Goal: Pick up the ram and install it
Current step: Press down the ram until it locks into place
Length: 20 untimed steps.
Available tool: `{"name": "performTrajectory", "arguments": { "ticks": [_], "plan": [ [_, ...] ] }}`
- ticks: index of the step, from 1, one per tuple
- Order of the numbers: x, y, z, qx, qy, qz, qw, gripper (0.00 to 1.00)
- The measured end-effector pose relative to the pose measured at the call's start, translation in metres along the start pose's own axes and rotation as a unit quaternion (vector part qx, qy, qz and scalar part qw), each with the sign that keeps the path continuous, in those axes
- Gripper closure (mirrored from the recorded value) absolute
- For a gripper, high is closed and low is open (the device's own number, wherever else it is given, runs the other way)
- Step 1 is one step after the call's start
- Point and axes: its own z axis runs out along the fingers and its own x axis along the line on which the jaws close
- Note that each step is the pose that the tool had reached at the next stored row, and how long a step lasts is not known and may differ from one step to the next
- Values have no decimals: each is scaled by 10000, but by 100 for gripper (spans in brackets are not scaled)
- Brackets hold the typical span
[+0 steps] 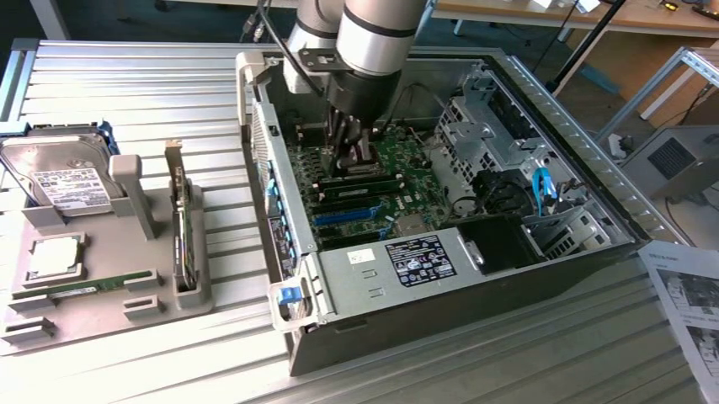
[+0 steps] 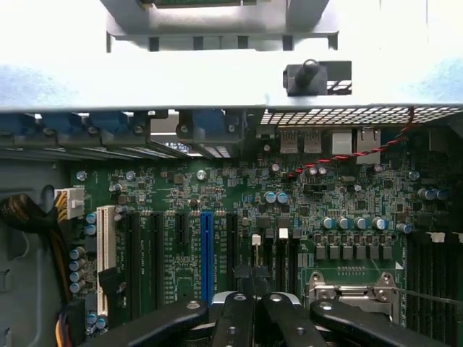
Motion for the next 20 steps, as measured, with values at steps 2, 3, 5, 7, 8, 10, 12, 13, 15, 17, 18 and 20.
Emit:
{"name": "performTrajectory", "arguments": {
  "ticks": [2,3,5,7,8,10,12,13,15,17,18,20],
  "plan": [
    [1,1,-17,0,7,0,10000,89],
    [1,1,-28,0,11,1,10000,89],
    [2,2,-58,0,17,1,10000,89],
    [4,4,-97,0,29,1,10000,89],
    [4,4,-105,0,32,1,10000,89],
    [4,4,-105,1,32,1,10000,89],
    [4,4,-105,1,33,1,10000,89],
    [4,2,-106,0,33,1,10000,89],
    [4,-21,-108,0,34,2,10000,89],
    [4,-67,-109,0,33,1,10000,89],
    [4,-95,-111,0,34,1,10000,89],
    [3,-154,-113,0,33,2,10000,89]
  ]
}}
